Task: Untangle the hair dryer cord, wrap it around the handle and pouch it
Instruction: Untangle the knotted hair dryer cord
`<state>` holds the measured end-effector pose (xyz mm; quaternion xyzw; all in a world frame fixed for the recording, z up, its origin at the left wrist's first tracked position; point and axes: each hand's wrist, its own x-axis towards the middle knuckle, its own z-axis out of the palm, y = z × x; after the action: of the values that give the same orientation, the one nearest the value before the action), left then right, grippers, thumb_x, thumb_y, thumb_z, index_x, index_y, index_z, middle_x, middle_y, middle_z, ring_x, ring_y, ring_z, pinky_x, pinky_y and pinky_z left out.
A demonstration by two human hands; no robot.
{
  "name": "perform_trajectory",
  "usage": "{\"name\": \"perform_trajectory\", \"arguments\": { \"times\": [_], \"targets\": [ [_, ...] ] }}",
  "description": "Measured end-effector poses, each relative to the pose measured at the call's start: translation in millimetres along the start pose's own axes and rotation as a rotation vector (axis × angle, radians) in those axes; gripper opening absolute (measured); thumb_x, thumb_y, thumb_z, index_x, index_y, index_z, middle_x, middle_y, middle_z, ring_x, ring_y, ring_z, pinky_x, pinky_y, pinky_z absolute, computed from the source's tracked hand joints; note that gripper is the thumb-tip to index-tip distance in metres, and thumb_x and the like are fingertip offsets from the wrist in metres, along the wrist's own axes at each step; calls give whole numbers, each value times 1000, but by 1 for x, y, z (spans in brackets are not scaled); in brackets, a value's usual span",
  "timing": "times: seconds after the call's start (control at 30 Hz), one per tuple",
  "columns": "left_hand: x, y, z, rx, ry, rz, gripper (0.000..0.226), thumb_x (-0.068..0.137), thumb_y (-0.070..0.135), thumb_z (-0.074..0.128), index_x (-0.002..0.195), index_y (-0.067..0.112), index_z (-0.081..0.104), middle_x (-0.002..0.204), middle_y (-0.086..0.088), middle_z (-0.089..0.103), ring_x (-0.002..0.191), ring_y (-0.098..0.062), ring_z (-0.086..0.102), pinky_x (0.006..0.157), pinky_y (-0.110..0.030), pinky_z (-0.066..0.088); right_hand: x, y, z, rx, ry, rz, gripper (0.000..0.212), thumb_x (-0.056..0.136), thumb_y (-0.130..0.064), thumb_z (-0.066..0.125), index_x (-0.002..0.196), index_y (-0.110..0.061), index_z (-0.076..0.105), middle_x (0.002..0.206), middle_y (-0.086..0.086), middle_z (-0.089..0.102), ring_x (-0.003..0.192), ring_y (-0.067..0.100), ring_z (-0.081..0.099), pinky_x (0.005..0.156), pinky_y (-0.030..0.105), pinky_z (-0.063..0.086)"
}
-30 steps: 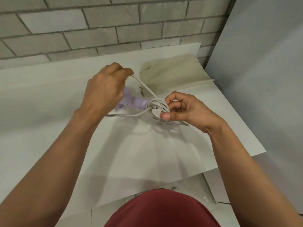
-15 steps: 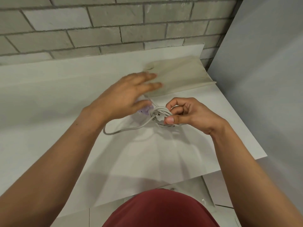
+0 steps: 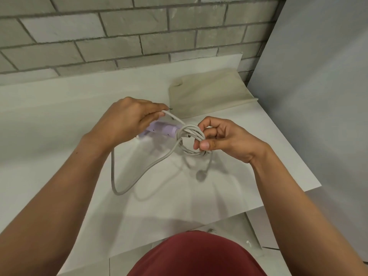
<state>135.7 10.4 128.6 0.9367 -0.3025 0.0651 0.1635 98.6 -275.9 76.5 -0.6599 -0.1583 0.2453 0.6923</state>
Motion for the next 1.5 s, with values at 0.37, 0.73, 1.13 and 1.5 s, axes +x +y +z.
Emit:
{"name": "perform_trajectory", "arguments": {
  "times": [0.37, 0.73, 1.13, 1.5],
  "targets": [
    [-13, -22, 10, 13, -100, -199, 29, 107, 27, 50, 129, 29, 69, 112, -2, 73, 104, -33, 65, 88, -47, 53, 9, -8, 4, -3, -9, -15, 22, 83, -15, 81, 100, -16, 68, 93, 11, 80, 81, 21, 73, 81, 27, 55],
    [4, 35, 16, -67, -111, 342, 28, 101, 7, 61, 124, 18, 74, 107, 3, 74, 98, -24, 69, 88, -44, 50, -5, 4, -2, -50, 43, 27, 27, 78, -20, 87, 99, -17, 70, 95, 15, 80, 85, 22, 75, 86, 30, 54],
    [2, 21, 3, 39, 69, -46, 43, 100, 21, 39, 129, 28, 70, 123, 8, 68, 113, -25, 63, 72, -49, 56, -8, 4, 3, 57, 61, -29, 15, 95, -8, 63, 109, -7, 57, 95, 10, 79, 85, 23, 71, 84, 33, 54],
    [-4, 19, 14, -47, -78, 10, 40, 101, 21, 60, 142, 23, 61, 134, -3, 61, 122, -26, 59, 101, -34, 47, -10, 13, -3, 16, 38, 0, 14, 93, -12, 71, 104, -9, 62, 96, 14, 80, 84, 23, 73, 84, 31, 52]
  ]
}}
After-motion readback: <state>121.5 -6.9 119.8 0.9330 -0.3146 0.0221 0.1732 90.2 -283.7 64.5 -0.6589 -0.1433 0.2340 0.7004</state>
